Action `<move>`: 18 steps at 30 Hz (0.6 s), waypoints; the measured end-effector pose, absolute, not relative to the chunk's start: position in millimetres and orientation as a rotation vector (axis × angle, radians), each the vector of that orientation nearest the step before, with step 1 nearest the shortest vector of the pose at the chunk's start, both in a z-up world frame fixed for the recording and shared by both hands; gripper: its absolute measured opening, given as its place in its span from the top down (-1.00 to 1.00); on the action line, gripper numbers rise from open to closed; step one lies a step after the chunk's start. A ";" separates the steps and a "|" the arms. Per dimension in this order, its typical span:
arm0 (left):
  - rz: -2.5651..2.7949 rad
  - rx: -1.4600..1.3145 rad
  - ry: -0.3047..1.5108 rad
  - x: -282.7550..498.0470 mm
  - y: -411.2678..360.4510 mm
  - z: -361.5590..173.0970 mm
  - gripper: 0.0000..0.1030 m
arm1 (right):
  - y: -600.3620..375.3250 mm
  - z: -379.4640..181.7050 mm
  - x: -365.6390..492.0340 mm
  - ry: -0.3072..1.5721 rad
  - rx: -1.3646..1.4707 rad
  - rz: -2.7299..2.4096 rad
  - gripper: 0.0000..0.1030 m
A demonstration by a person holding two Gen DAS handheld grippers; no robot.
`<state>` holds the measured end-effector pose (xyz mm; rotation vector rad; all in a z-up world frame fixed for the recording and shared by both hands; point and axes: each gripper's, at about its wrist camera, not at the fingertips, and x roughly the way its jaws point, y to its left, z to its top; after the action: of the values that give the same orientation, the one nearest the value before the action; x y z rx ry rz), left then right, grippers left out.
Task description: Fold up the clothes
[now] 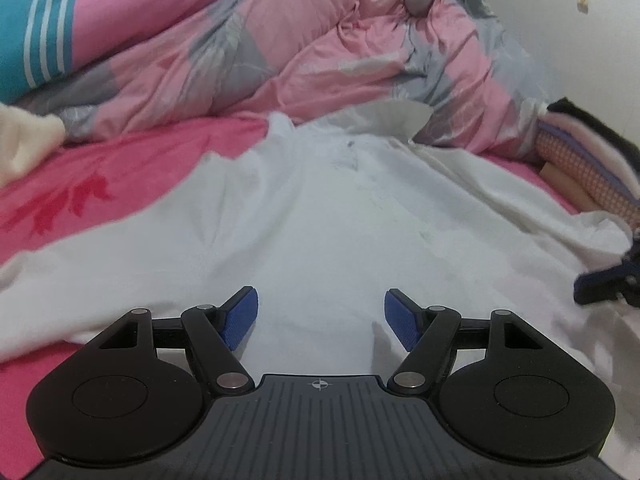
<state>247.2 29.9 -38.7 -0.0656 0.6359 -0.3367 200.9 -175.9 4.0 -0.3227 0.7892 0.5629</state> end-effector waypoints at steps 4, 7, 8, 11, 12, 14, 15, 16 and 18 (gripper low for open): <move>-0.322 -0.122 0.655 228.2 47.9 -27.1 -0.37 | -181.6 -4.0 186.5 0.808 -0.311 0.560 0.96; -0.356 -0.173 0.697 196.3 68.5 -18.8 -0.37 | -186.7 -13.2 177.3 0.834 -0.309 0.544 0.95; -0.378 -0.179 0.712 183.7 74.0 -15.7 -0.37 | -188.4 -16.3 174.2 0.843 -0.308 0.538 0.95; -0.416 -0.132 0.736 143.9 81.8 -3.1 -0.37 | -231.1 4.1 155.5 0.803 -0.170 0.495 0.94; -0.426 -0.094 0.739 130.9 80.5 1.5 -0.37 | -241.9 12.3 143.5 0.776 -0.128 0.514 0.94; -0.442 -0.027 0.750 108.5 73.3 7.6 -0.37 | -248.7 17.9 119.8 0.744 -0.098 0.581 0.93; -0.451 -0.011 0.762 99.5 68.6 7.1 -0.37 | -247.7 15.6 108.5 0.740 -0.099 0.625 0.93; -0.460 0.005 0.774 90.7 63.8 6.5 -0.37 | -246.7 13.4 97.1 0.735 -0.100 0.668 0.93; -0.469 0.016 0.814 78.5 54.3 -2.2 -0.37 | -245.9 0.1 80.9 0.759 -0.120 0.704 0.93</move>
<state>78.5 54.3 -2.2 0.0165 0.8144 -0.4691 80.9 -245.9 0.1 -0.1198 0.7586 0.7042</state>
